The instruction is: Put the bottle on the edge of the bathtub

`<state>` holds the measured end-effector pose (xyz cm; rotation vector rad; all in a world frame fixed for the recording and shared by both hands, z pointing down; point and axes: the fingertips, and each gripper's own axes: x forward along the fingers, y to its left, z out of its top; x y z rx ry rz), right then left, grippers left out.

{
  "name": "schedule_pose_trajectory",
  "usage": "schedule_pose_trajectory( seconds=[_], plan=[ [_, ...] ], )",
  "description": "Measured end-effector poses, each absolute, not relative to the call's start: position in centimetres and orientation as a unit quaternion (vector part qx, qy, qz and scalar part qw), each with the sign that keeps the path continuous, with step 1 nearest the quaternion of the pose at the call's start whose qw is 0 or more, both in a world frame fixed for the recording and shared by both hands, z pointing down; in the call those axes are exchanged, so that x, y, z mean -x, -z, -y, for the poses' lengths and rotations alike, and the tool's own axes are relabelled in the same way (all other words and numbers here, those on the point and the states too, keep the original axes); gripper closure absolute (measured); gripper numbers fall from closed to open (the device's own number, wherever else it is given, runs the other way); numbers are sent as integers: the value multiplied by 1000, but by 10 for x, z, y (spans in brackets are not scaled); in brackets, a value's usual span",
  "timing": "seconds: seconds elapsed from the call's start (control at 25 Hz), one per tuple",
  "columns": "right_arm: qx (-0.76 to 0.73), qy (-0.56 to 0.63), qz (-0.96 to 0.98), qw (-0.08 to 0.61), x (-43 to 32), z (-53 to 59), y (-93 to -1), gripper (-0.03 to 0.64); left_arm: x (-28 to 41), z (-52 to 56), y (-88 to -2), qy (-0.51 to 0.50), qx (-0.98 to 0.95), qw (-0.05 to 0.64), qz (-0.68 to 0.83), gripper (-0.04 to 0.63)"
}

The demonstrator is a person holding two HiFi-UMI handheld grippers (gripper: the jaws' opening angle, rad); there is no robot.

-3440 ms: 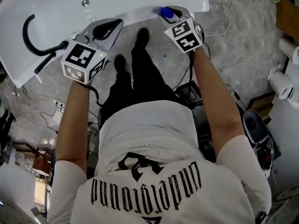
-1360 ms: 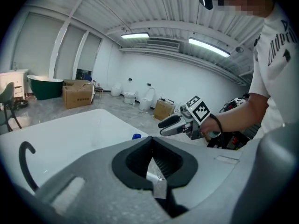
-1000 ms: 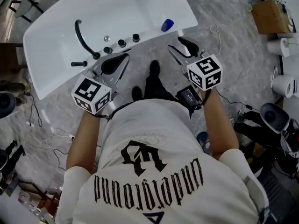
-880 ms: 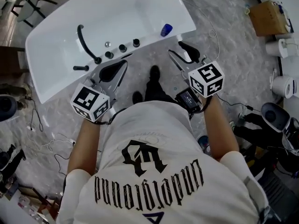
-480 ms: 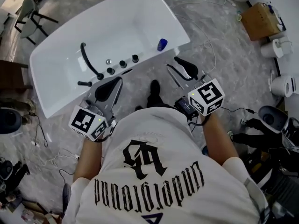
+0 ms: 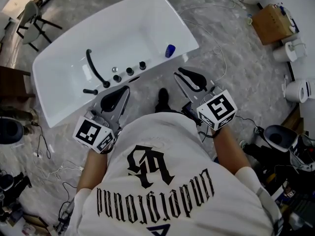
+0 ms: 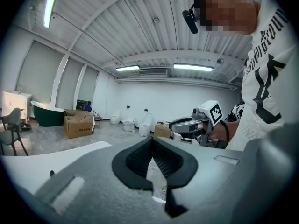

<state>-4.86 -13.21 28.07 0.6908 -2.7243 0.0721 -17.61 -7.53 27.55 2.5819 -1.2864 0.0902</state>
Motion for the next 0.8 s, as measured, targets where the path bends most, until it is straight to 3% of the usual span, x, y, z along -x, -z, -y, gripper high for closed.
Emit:
schedule_pose_trajectory(
  seconds=[0.36,0.8],
  plan=[
    [-261,-29,949,175,43,104,-277,610,174,54,-281,-26,-895,137,424,589],
    [-278,-36,942,185,-7,61,-275,615,130,23,-274,-24,-901,136,412,589]
  ],
)
